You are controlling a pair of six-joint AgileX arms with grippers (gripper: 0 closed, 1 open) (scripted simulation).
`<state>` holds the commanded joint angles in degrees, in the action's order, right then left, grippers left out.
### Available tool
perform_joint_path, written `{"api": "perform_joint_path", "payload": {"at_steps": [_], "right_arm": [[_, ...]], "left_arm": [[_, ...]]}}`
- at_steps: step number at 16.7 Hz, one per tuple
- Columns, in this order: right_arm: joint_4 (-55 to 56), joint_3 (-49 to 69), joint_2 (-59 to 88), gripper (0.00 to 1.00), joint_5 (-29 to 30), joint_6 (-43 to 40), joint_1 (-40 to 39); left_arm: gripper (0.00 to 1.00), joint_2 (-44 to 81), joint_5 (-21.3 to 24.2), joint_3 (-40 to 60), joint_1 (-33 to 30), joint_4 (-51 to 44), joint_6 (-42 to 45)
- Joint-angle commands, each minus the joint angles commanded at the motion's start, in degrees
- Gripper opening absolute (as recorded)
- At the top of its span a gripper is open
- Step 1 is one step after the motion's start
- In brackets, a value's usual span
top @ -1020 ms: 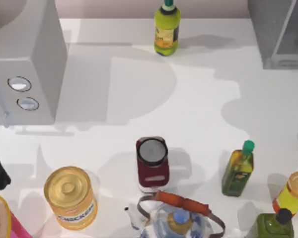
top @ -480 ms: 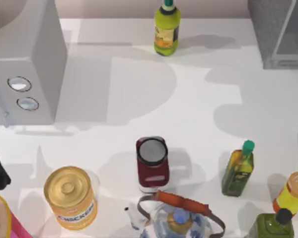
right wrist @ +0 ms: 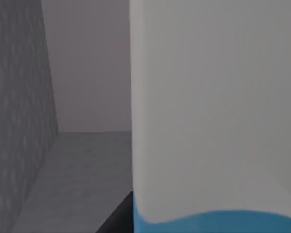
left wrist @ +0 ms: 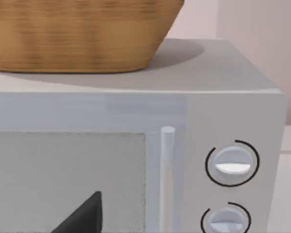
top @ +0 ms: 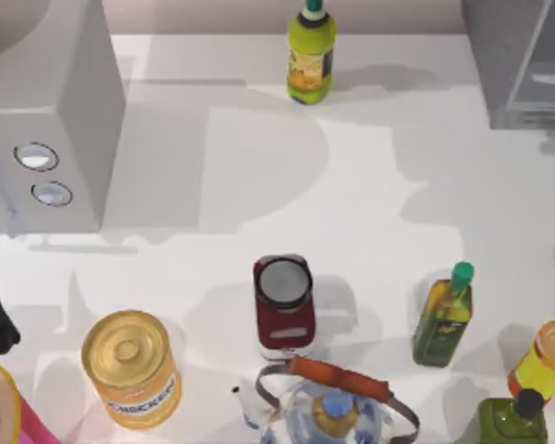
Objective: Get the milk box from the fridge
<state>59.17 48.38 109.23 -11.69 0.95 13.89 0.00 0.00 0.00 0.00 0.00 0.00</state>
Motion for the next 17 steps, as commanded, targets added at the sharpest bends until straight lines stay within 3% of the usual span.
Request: {"api": "perform_joint_path", "payload": {"at_steps": [10, 17], "right_arm": [[-0.25, -3.07, -5.04, 0.0, -0.13, -0.11, -0.55], [-14.75, -14.11, -31.19, 0.0, 2.94, -0.64, -3.86]], "left_arm": [[1.0, 0.0, 0.0, 0.0, 0.0, 0.0, 0.0], [1.0, 0.0, 0.0, 0.0, 0.0, 0.0, 0.0]]}}
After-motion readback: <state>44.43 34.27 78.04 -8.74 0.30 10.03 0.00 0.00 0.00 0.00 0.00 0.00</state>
